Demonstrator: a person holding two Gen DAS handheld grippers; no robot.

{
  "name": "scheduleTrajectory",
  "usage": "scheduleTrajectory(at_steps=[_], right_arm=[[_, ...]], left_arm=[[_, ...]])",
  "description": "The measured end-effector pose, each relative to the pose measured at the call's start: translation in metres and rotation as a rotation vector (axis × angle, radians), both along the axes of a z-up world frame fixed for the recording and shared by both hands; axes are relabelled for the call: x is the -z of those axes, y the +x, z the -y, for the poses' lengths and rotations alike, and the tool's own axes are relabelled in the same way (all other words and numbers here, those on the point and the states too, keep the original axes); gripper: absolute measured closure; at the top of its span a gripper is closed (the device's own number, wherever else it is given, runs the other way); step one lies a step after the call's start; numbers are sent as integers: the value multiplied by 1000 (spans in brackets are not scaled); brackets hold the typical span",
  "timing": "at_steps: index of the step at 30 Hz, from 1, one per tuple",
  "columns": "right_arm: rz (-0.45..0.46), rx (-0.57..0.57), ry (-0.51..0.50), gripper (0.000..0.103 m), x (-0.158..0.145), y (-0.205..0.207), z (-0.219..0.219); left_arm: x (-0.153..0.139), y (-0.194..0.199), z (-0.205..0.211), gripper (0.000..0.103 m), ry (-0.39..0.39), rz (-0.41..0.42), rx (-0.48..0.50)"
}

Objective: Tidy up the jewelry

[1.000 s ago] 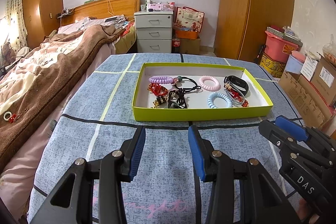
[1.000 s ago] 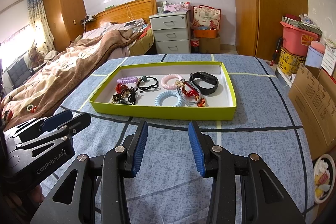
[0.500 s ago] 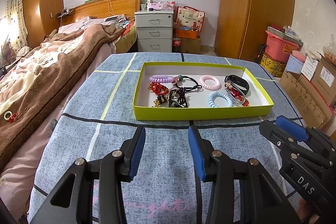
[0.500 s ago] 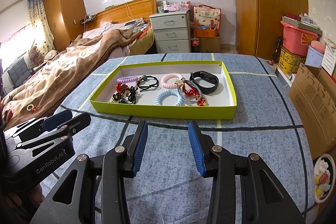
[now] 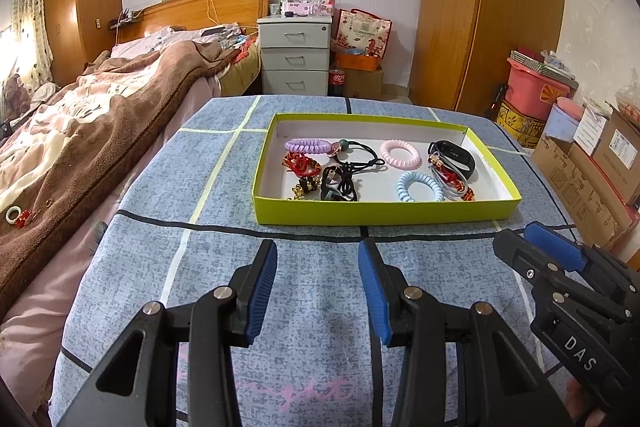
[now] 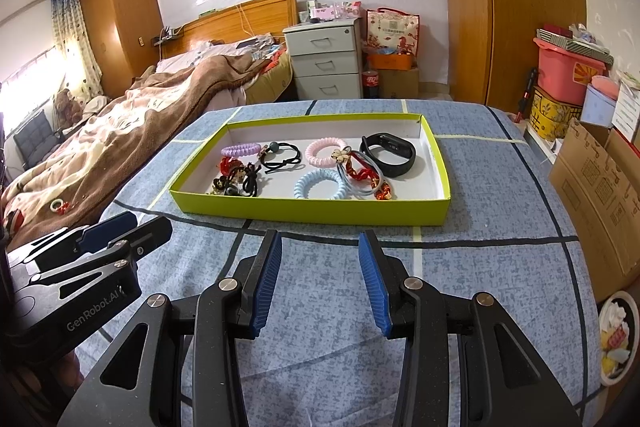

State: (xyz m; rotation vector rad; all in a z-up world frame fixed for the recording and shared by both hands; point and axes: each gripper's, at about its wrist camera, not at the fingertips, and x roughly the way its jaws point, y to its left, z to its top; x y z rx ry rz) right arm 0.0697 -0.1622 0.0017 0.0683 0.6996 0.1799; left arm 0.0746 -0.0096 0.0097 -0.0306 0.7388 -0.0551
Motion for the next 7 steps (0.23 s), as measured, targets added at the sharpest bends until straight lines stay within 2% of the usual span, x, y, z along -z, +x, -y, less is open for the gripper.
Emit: scheduleTrajectory(at_steps=[7], right_arm=[[-1,0,0,62,0,0,0]], left_arm=[[0,0,-1,59,1,4,-11]])
